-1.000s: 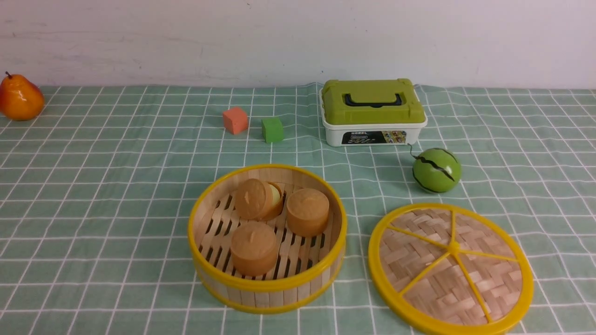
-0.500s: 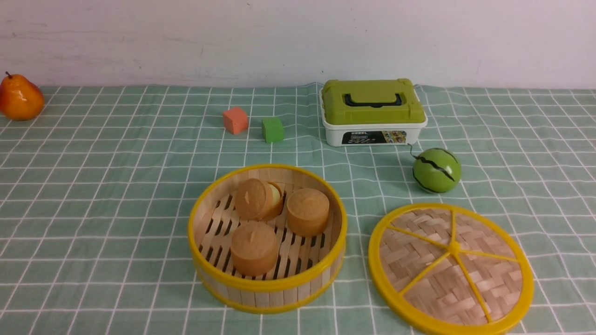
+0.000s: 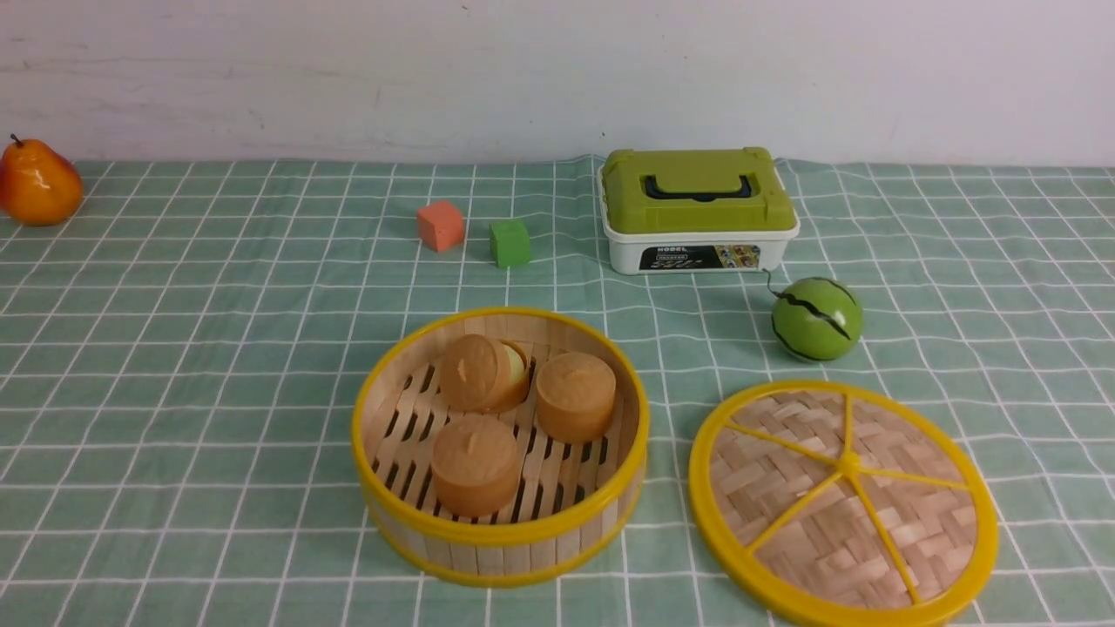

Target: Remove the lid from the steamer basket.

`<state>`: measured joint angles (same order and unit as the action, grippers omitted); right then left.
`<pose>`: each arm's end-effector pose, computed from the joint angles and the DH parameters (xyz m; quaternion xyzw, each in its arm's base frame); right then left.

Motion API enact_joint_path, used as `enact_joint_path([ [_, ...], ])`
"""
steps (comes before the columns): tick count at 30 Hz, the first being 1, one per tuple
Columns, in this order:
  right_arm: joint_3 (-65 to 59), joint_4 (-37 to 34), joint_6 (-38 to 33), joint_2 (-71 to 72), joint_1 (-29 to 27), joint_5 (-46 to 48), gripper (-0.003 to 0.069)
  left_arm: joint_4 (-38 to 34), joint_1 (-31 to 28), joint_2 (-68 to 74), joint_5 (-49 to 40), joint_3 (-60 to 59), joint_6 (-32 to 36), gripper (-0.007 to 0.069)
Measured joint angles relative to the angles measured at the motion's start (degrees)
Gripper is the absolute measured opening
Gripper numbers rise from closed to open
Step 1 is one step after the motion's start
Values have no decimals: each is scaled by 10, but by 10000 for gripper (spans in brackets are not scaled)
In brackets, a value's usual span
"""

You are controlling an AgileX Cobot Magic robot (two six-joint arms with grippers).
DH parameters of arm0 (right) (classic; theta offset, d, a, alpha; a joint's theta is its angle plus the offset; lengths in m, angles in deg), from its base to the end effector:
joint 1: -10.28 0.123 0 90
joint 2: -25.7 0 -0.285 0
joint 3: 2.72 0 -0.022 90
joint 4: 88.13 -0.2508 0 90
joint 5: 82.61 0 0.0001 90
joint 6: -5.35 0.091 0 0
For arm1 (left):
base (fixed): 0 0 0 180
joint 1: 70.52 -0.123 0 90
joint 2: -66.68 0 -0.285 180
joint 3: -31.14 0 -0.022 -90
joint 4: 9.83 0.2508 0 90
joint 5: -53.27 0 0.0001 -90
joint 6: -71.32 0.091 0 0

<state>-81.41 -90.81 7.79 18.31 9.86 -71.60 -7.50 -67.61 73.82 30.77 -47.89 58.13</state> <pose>0.0564 0.0004 0.1874 0.0329 0.7487 0.0302 0.6614 0.0522 -0.0012 0.1679 -0.0621 0.8100 -0.0645 0.5796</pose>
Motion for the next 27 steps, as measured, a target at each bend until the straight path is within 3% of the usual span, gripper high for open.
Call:
enact_joint_path([
  [5, 0, 14, 16, 2, -3, 92, -20, 0, 0, 0, 0, 0, 0, 239],
  [27, 4, 12, 16, 2, -3, 109, -14, 0, 0, 0, 0, 0, 0, 239],
])
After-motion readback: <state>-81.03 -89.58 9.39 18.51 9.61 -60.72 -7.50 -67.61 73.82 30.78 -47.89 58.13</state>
